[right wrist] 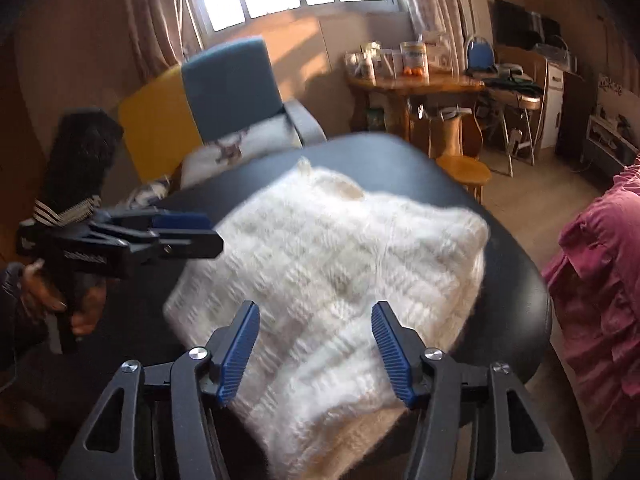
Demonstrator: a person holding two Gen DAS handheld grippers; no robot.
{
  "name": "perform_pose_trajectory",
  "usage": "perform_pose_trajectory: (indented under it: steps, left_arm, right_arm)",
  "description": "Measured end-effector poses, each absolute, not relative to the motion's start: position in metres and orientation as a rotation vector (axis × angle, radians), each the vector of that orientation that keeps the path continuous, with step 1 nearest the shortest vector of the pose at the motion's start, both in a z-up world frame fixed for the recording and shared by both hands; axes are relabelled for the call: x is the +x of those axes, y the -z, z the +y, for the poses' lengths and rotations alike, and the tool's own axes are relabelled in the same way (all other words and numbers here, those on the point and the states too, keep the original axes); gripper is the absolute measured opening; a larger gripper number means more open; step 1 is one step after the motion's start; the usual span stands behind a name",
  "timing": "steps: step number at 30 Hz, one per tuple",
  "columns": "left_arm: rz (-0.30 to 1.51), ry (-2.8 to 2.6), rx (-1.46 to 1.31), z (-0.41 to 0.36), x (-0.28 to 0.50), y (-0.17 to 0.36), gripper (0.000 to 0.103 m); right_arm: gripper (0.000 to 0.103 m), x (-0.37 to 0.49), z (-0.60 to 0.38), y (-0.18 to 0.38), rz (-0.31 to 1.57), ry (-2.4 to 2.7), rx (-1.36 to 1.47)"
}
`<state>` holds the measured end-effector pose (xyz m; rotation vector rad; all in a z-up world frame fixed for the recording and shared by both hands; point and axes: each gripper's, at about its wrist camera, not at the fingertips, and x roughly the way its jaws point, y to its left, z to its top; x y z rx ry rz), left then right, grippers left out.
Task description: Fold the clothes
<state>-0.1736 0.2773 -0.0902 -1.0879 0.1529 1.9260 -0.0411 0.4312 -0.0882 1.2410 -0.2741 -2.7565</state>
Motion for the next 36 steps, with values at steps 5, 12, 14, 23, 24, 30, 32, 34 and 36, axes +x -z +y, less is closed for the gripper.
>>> perform_pose_trajectory:
  steps: [5, 12, 14, 23, 24, 30, 32, 34, 36]
  left_arm:
    - [0.325, -1.968, -1.103, 0.307, -0.157, 0.123, 0.072]
    - [0.356, -2.156, -1.043, 0.299, -0.135, 0.110, 0.079]
    - [0.353, -2.224, -1.030, 0.289, -0.126, 0.098, 0.079]
    - [0.265, -2.445, -0.935, 0.236, -0.076, 0.044, 0.100]
    - [0.251, -2.454, -0.925, 0.229, -0.069, 0.039, 0.100]
    - [0.285, -2.548, -0.847, 0.206, -0.028, 0.015, 0.100]
    - [0.279, -2.558, -0.837, 0.200, -0.021, 0.010, 0.100]
    - [0.241, -2.546, -0.839, 0.195, -0.019, 0.006, 0.100]
    - [0.197, -2.528, -0.846, 0.190, -0.018, 0.003, 0.100]
  right_arm:
    - [0.050, -0.027, 0.446, 0.135, -0.326, 2.749, 1.336]
    - [0.053, -0.020, 0.438, 0.127, -0.364, 2.860, 1.282]
    - [0.056, -0.015, 0.435, 0.112, -0.422, 2.906, 1.253]
    - [0.095, 0.019, 0.391, 0.061, -0.499, 3.126, 1.085]
    - [0.095, 0.022, 0.384, 0.060, -0.476, 3.142, 1.078]
    - [0.095, 0.027, 0.357, 0.054, -0.392, 3.198, 1.106]
    - [0.095, 0.026, 0.357, 0.052, -0.407, 3.203, 1.114]
    - [0.095, 0.023, 0.356, 0.048, -0.393, 3.208, 1.112]
    - [0.095, 0.020, 0.356, 0.045, -0.385, 3.206, 1.107]
